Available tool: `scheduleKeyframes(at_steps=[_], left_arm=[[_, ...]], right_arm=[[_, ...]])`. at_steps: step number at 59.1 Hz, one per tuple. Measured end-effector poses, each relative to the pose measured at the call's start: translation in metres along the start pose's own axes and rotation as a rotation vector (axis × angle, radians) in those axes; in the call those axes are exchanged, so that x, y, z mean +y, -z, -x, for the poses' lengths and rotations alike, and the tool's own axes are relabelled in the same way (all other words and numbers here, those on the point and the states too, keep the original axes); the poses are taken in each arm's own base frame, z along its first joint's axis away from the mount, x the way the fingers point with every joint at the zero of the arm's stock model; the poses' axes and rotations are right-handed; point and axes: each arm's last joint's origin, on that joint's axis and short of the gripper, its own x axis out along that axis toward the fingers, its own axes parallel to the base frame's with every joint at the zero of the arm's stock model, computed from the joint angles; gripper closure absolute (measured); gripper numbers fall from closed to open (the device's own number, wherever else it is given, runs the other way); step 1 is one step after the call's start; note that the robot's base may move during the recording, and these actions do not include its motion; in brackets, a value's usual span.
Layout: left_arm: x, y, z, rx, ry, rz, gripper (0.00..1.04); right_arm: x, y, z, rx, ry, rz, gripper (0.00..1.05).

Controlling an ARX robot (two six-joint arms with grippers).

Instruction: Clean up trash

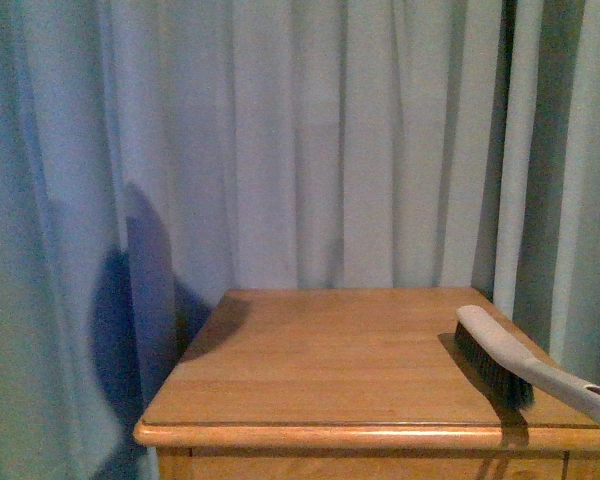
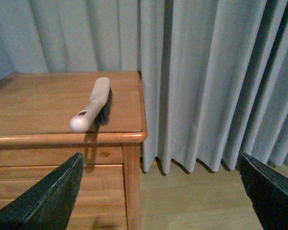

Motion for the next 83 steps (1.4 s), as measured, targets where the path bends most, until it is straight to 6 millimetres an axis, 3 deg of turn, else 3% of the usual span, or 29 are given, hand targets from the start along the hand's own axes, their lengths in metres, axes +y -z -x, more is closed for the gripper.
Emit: scheduleKeyframes(at_steps=[11,23,38,43,49,61,71,76,83], left_arm=[[0.026,-0.008,0.062,-0.080,-0.050,-0.019,0.76],[0.034,-0.003,0.113,-0.116,-0.146,0.036,0.76],[0.032,0.017,0.132,-0.087,-0.224,0.107,0.76],[0.032,0.018,0.132,-0.085,-0.229,0.119,0.76],[0.032,0.017,0.133,-0.092,-0.224,0.122,0.76],[0.032,0.017,0.133,-0.092,-0.228,0.123,0.76],[0.032,0.017,0.133,-0.092,-0.226,0.123,0.76],[0.032,0.017,0.133,-0.092,-0.228,0.123,0.76],[0.032,0.017,0.133,-0.092,-0.228,0.123,0.76]], right_arm=[[0.000,0.000,0.000,0.000,0.000,0.000,0.07],[0.000,0.000,0.000,0.000,0.000,0.000,0.07],[0.000,0.000,0.000,0.000,0.000,0.000,0.07],[-0.001,0.002,-0.003,0.052,0.119,0.035,0.07],[0.000,-0.006,-0.010,0.120,0.117,0.036,0.07],[0.009,-0.066,-0.047,0.207,-0.019,-0.007,0.07],[0.020,-0.110,-0.099,0.389,-0.083,-0.045,0.07],[0.025,-0.125,-0.128,0.458,-0.085,-0.051,0.07],[0.031,-0.122,-0.168,0.609,-0.084,-0.069,0.07]])
